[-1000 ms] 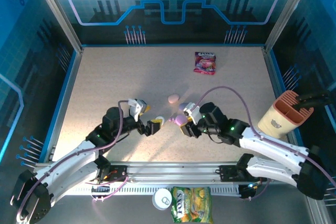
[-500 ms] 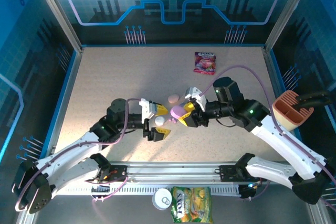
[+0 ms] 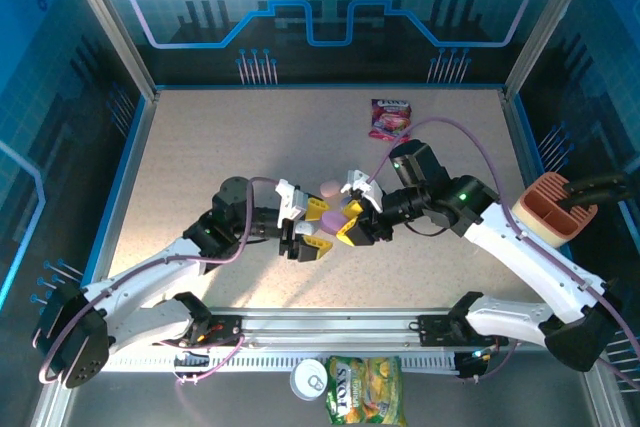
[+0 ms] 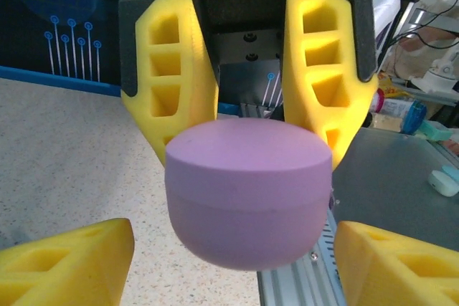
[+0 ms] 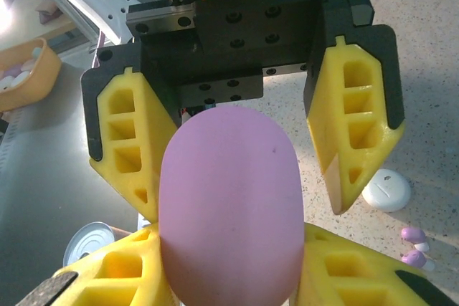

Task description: Insert the wireless bluetooth earbuds into the charging case

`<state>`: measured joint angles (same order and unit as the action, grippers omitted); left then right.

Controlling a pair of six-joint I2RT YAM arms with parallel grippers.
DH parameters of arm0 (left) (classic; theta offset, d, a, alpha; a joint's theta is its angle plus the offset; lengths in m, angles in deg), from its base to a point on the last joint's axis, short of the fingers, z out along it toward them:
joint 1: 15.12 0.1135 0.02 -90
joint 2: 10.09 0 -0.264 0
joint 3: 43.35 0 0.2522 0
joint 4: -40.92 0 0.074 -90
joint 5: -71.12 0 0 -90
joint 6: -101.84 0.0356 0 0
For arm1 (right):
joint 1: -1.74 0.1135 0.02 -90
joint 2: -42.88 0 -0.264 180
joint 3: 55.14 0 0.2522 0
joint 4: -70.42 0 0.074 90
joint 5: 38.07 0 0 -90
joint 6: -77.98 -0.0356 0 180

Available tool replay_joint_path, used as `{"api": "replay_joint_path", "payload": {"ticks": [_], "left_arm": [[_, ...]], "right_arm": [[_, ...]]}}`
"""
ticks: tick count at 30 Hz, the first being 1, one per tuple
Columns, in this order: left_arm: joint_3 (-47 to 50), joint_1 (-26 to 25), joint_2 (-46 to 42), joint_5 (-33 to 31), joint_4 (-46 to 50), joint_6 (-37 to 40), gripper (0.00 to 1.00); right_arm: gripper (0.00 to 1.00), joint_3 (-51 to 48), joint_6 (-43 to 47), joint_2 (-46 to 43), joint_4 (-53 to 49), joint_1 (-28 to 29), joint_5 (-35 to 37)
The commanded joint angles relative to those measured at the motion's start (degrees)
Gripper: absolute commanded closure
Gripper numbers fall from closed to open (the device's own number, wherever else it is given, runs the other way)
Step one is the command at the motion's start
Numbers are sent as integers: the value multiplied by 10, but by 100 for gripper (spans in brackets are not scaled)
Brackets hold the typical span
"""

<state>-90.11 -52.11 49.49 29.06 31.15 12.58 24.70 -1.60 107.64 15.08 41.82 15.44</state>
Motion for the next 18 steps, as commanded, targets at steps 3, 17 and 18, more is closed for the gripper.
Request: {"api": "replay_joint_path", "payload": {"ticks": [3,17,18], "left_arm": [[-19,-4,3,33,-40,-32,34],[-27,-10,19,40,-44,-42,53],[-28,-10,20,41,-44,-43,54]], "right_arm": [[69,-4,18,-1,-12,3,1],[70,-12,28,1,-10,-4,9],[70,-12,29,2,-12,-4,10]]}}
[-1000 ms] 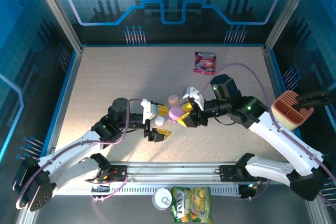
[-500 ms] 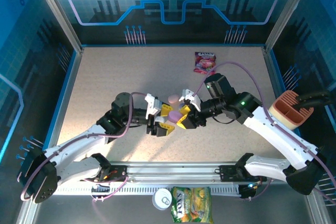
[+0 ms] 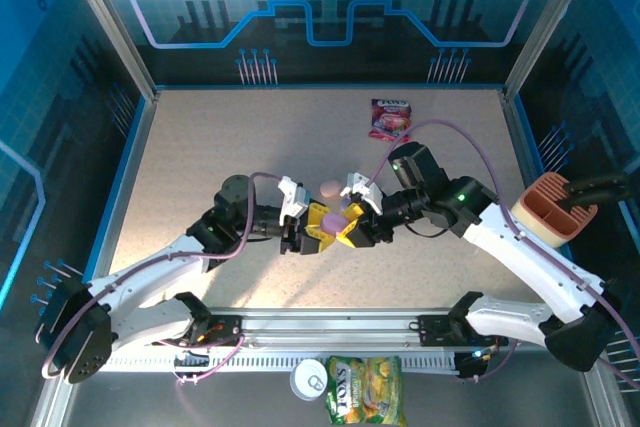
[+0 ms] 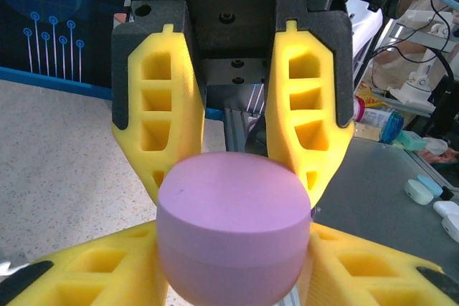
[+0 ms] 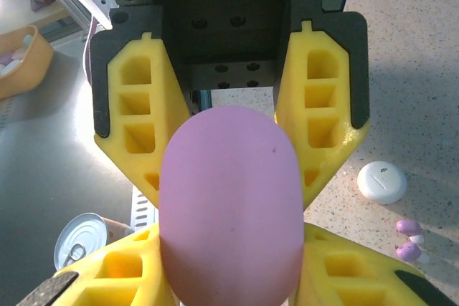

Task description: Insert the wireless bluetooth earbuds into the charging case

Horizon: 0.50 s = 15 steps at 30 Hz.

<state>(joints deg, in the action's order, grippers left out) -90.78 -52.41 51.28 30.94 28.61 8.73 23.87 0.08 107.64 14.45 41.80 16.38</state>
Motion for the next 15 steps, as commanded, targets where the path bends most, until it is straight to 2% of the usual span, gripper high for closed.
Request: {"api": "replay_joint_path", "payload": {"ticks": [1,7,11,15], "left_arm": [[-22,-7,3,23,-19,-5,54],[-28,-7,10,27,-19,-4,57],[-28,-7,12,25,-22,-6,50],[-27,-8,8,24,-20,-6,53]], "right_arm": [[70,-4,14,4,-7,-4,0],[71,-3,20,8,-12,-7,4],[71,0,23,12,-16,-8,7],[71,0,23,11,-15,-9,6]]}}
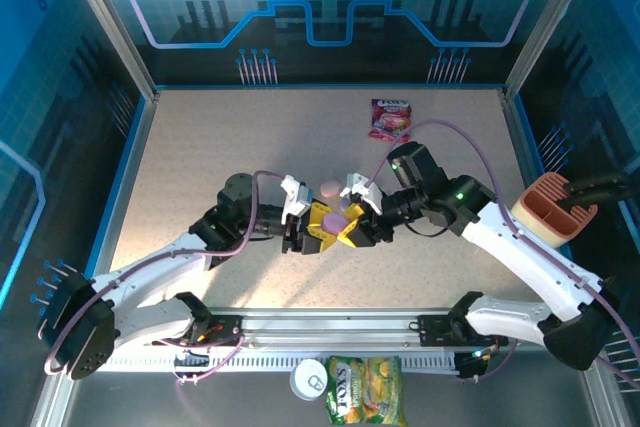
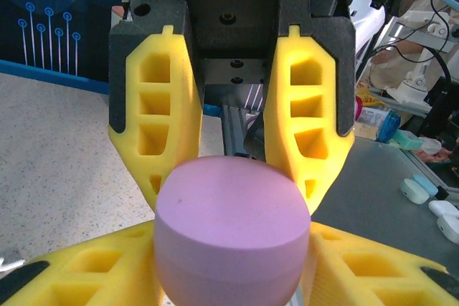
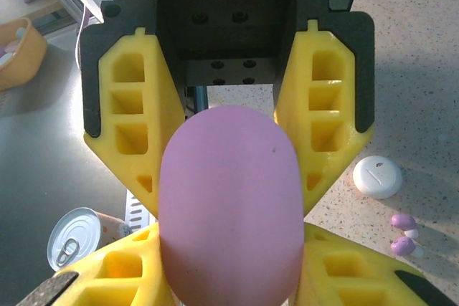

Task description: Insert the wireless bluetooth earbuds into the charging case

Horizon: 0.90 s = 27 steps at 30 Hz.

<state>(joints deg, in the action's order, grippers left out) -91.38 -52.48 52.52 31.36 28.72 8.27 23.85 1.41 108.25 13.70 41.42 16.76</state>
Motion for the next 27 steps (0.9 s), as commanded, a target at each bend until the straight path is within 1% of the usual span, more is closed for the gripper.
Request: {"api": "replay_joint_path", "payload": {"ticks": [1,4,5,8,11,14,20,25,27], "left_arm": [[-20,-7,-4,19,-20,-2,55],[-17,-8,-6,21,-17,-1,62],[-16,-7,-6,21,-17,-1,64],[-11,-8,-11,19,-14,6,69],[-8,-6,-16,15,-5,16,70],[-5,-7,-20,14,1,25,71],[-4,-7,-21,14,6,32,71],[1,-7,-25,13,1,35,71],[5,-7,-26,9,-1,35,70]], "right_arm": [[71,0,9,5,-7,-5,3],[70,-1,5,4,-2,-7,6],[68,-2,2,1,1,-7,7],[59,-10,-22,-9,24,-14,13],[45,-21,-54,-23,51,-29,22],[37,-30,-78,-33,71,-48,25],[31,-40,-119,-48,103,-79,41],[29,-49,-149,-58,131,-98,51],[29,-52,-151,-63,137,-102,44]]}}
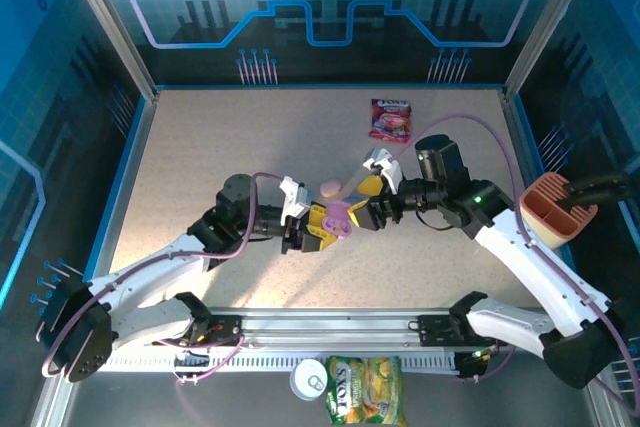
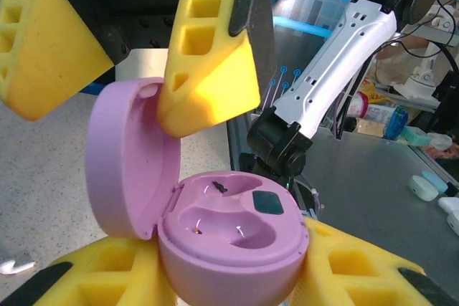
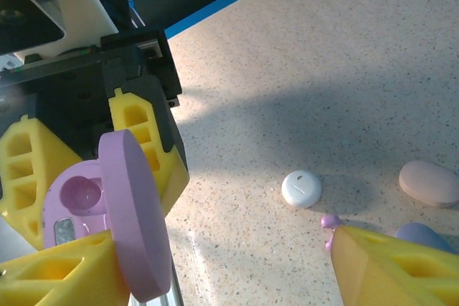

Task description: Insert the wireless bluetooth earbuds into the charging case

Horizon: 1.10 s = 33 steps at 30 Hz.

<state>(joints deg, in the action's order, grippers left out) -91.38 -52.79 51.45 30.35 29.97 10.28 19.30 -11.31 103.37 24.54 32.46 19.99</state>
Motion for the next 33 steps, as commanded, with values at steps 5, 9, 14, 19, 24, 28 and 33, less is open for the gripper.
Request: {"api": "replay_joint_path", "payload": {"ticks": [5,9,14,19,24,28,33], "left_arm": [[16,-1,-20,-5,-22,13,70],[31,9,-19,-25,-60,-3,69],[70,38,-19,-71,-165,-50,70],[109,76,-24,-111,-257,-95,70],[135,101,-39,-136,-292,-115,70],[150,113,-60,-161,-293,-120,70],[156,121,-86,-179,-280,-120,70]], "right_arm": [[26,-20,-3,-41,47,-13,-64],[25,-46,-22,-75,93,-13,-95],[26,-96,-120,-106,170,-19,-30],[29,-139,-230,-63,180,-24,112],[33,-172,-317,10,192,-17,180],[37,-198,-385,77,221,3,206],[41,-198,-404,165,259,32,195]]}}
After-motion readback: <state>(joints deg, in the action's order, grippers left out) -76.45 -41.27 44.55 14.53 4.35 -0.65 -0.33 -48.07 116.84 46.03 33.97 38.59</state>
